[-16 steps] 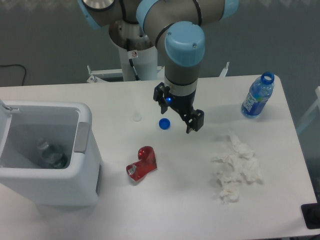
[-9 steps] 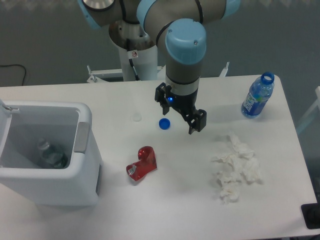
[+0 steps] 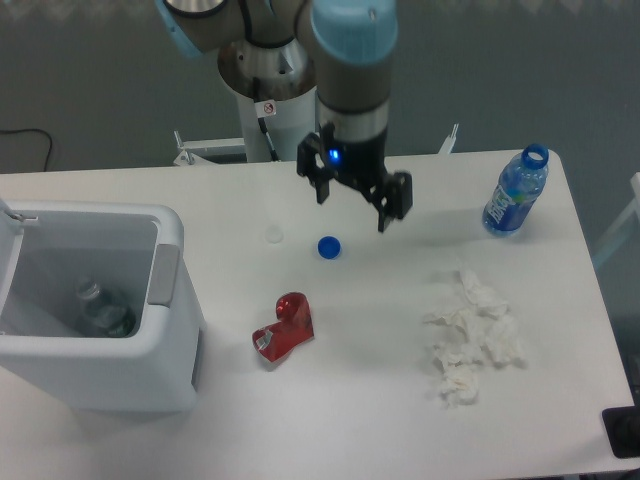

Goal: Close the trash can

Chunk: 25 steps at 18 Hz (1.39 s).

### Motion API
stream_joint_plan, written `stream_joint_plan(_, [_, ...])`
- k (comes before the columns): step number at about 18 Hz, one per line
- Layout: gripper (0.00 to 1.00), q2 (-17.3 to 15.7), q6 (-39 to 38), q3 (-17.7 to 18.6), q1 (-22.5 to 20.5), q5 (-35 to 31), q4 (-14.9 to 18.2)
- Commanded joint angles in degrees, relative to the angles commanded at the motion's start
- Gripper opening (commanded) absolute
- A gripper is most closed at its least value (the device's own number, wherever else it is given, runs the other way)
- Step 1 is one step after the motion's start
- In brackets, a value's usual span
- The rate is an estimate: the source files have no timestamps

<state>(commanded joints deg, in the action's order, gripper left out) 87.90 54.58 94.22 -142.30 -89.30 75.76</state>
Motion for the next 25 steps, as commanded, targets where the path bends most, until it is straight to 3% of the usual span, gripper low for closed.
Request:
stream_joint_plan(3, [1.00,-2.2,-1.1,0.2,0.4,0.3,1.0])
stream_joint_plan(7, [0.96,-5.4,-7.9,-0.1,3.9,3.9,2.1])
stream_joint_plan(13, [0.65,-9.1,-16.9,-0.9,10.2,11.2,1.7])
stream_joint_plan(17, [0.35,-9.8,-24.1,-2.7,14.6,15.3,-1.0])
stream_joint_plan(19, [0.26,-9.7,-25.5,-3.0,17.1,16.0,-2.5])
stream_joint_plan(22, [0.22,-9.6,-25.6,-3.0,19.6,18.6,-4.8])
stream_joint_plan(25, [0.23,-8.9,-25.5,-3.2,20.8,22.1,-9.9])
